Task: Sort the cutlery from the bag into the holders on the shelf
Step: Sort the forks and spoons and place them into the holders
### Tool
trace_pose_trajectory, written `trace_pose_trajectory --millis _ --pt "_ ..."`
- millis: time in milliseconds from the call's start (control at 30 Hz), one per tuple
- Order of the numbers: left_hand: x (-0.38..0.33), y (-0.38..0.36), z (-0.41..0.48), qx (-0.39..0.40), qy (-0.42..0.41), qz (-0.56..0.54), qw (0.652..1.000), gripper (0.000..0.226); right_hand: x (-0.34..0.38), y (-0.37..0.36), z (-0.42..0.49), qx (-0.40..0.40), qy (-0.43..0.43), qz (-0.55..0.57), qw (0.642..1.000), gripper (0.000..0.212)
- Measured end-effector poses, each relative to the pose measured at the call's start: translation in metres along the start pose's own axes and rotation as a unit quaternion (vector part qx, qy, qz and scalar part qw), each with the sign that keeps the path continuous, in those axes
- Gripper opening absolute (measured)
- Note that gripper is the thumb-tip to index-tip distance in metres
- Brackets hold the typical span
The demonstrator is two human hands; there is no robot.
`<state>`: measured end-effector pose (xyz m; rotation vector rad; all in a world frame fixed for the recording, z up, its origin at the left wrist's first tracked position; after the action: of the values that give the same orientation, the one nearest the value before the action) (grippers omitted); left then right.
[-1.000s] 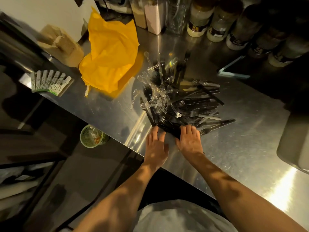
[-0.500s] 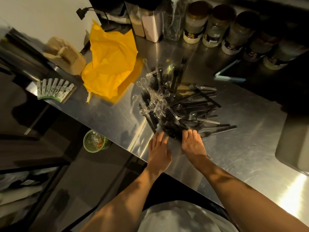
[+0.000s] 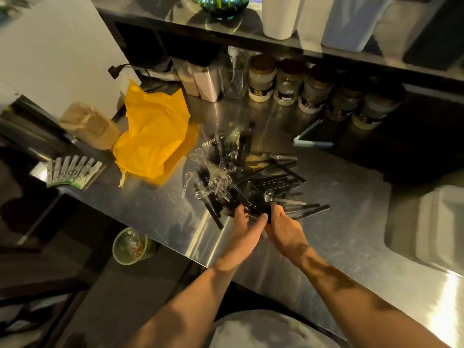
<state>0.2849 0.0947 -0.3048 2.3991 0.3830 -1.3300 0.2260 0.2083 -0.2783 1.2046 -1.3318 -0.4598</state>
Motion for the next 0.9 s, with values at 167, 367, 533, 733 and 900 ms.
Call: trace_pose_trajectory --millis 167,367,533,733,900 --pt "-0.023 -0.024 0.009 -0.018 0.137 -0.19 0.972 0.048 0.015 0.017 0.005 -0.005 0.009 0.012 1.0 0.044" --pt "-0.051 -0.03 0.017 -0.02 0.184 -0.253 0.95 0.016 0.011 0.034 0.011 -0.041 -0.071 0.117 0.99 0.047" --pt "-0.074 -0.039 0.036 0.0 0.189 -0.272 0.944 0.013 -0.003 0.049 0.015 -0.08 -0.183 0.216 0.956 0.034" --pt "-0.114 -0.029 0.054 0.025 0.186 -0.339 0.922 0.029 -0.005 0.051 0.016 -0.061 -0.2 0.347 0.914 0.024" --pt "-0.131 -0.025 0.064 0.09 0.194 -0.379 0.901 0.017 -0.001 0.049 -0.002 -0.13 -0.278 0.575 0.759 0.05"
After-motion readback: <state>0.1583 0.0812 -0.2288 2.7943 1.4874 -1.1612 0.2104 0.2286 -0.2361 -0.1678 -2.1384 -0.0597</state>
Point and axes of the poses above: each hand's wrist, its own z-axis towards the middle knuckle, its own y-axis out of the back of the hand, x = y × z, the point moved 9 cm from there along z, towards the middle knuckle, and after that the axes turned 7 degrees about -x, right-handed, at the moved point
